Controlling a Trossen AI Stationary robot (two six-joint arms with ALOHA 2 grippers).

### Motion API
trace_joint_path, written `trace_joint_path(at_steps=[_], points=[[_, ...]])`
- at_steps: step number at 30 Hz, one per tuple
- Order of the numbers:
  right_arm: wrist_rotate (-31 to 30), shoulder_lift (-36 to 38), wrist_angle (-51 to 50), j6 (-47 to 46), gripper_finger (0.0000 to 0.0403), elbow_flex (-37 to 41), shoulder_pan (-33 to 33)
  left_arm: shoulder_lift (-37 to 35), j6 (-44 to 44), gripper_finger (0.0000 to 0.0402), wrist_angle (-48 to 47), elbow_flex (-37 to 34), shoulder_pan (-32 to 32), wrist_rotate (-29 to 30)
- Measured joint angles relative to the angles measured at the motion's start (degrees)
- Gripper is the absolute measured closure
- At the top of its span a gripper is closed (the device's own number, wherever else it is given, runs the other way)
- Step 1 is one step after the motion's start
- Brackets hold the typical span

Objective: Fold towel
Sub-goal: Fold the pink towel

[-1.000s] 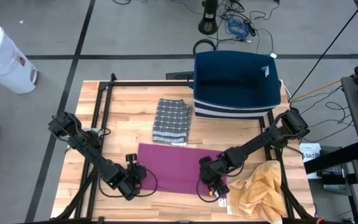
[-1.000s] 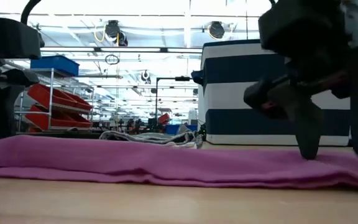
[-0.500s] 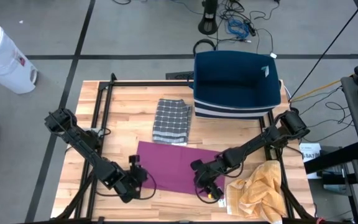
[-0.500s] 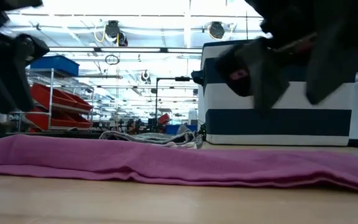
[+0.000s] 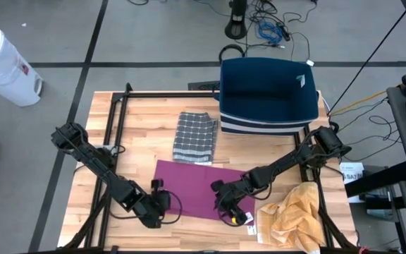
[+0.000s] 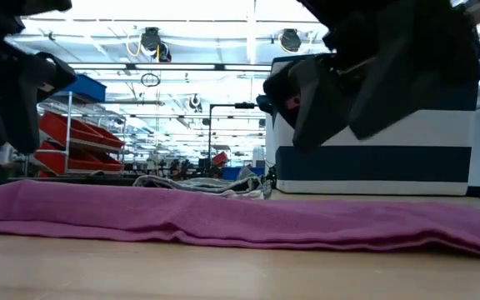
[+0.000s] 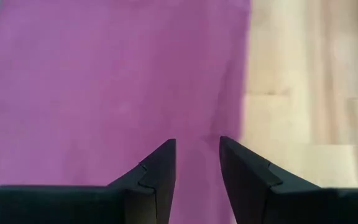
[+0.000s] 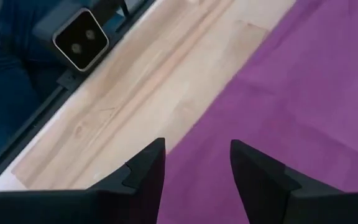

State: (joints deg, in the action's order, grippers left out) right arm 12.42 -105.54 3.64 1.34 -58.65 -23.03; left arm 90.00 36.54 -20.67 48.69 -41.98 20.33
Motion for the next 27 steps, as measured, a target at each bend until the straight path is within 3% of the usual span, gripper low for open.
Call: trace_joint_path(at_steps=[6,18,27], points=[[1.44,0.0,2.43,0.25,0.0234,0.0,-0.73,-0.02,-5.31,0.0273,5.45,0.0,-0.82,-2.01],[1.18,0.0,2.36,0.87,0.0234,0.0,-0.56,5.43,-5.82,0.0273,4.42,0.0,-0.79,-3.28],[1.16,0.0,2.03,0.39,0.0234,0.0,-0.54,5.16,-7.11,0.0273,4.16,0.0,0.18,-3.25]])
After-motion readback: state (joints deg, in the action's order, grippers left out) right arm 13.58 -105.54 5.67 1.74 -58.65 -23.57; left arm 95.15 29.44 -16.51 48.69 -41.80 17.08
